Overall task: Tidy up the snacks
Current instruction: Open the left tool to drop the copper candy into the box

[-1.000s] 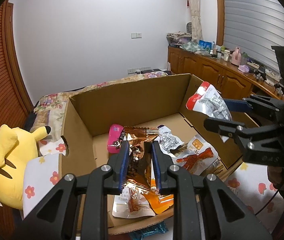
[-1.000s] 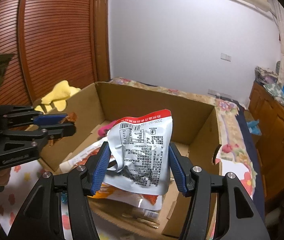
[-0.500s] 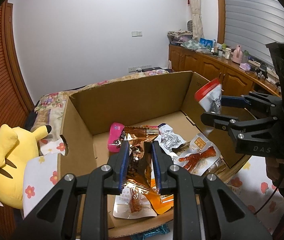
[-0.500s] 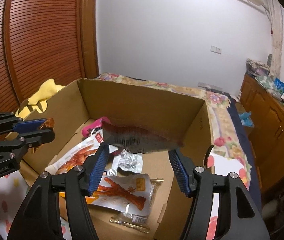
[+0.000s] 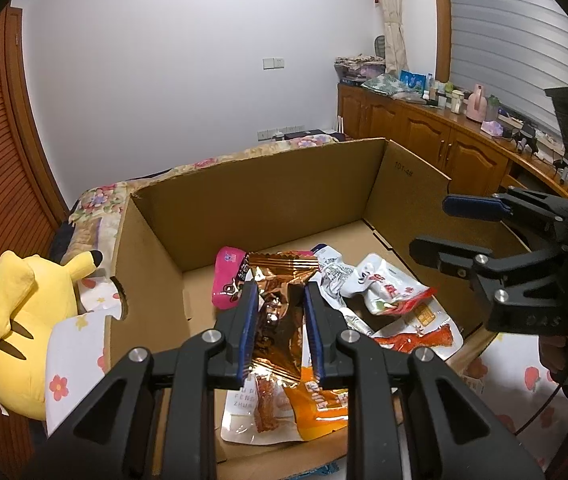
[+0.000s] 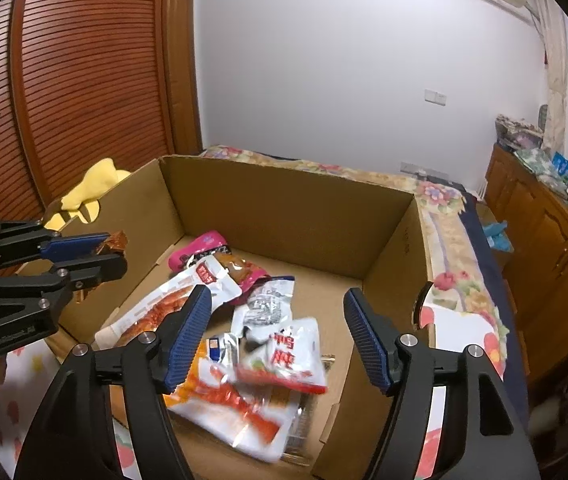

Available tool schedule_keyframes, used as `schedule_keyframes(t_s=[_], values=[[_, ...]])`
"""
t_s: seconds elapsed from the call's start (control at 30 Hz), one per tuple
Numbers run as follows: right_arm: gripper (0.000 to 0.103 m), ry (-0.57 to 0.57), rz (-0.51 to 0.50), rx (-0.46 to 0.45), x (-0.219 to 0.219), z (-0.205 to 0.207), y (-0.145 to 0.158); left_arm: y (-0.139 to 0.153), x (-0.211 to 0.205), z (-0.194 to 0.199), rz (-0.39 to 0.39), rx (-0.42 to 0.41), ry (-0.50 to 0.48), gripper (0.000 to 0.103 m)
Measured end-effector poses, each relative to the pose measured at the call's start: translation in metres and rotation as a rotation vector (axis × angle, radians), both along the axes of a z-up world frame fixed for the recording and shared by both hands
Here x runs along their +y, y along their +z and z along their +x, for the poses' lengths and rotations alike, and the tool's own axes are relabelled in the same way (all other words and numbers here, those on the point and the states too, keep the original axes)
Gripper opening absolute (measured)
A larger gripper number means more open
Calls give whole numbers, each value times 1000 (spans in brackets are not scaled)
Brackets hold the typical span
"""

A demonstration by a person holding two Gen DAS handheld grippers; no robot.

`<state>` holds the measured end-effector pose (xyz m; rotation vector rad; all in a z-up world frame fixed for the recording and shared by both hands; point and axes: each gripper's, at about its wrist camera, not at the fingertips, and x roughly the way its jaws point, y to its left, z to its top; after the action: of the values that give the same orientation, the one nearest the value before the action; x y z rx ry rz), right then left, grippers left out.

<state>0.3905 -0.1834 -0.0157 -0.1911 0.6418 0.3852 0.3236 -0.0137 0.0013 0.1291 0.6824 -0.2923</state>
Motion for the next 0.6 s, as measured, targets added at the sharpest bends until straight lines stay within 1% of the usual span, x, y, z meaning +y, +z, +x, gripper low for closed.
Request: schedule_keyframes(t_s=[0.1,0.37,0.47,0.6], values=[[71,4,8,-4,-1,-5,2,1,-1,3,8,2,9,24],[72,26,13,-16,0,-22,2,-3,1,9,-1,17,36,37],[72,30,16,-20,0,-27,5,-2,2,6,-5,17,40,37],[72,27,27,-28,-2,-37,9,8,3,-7,-10,-2,40,38]])
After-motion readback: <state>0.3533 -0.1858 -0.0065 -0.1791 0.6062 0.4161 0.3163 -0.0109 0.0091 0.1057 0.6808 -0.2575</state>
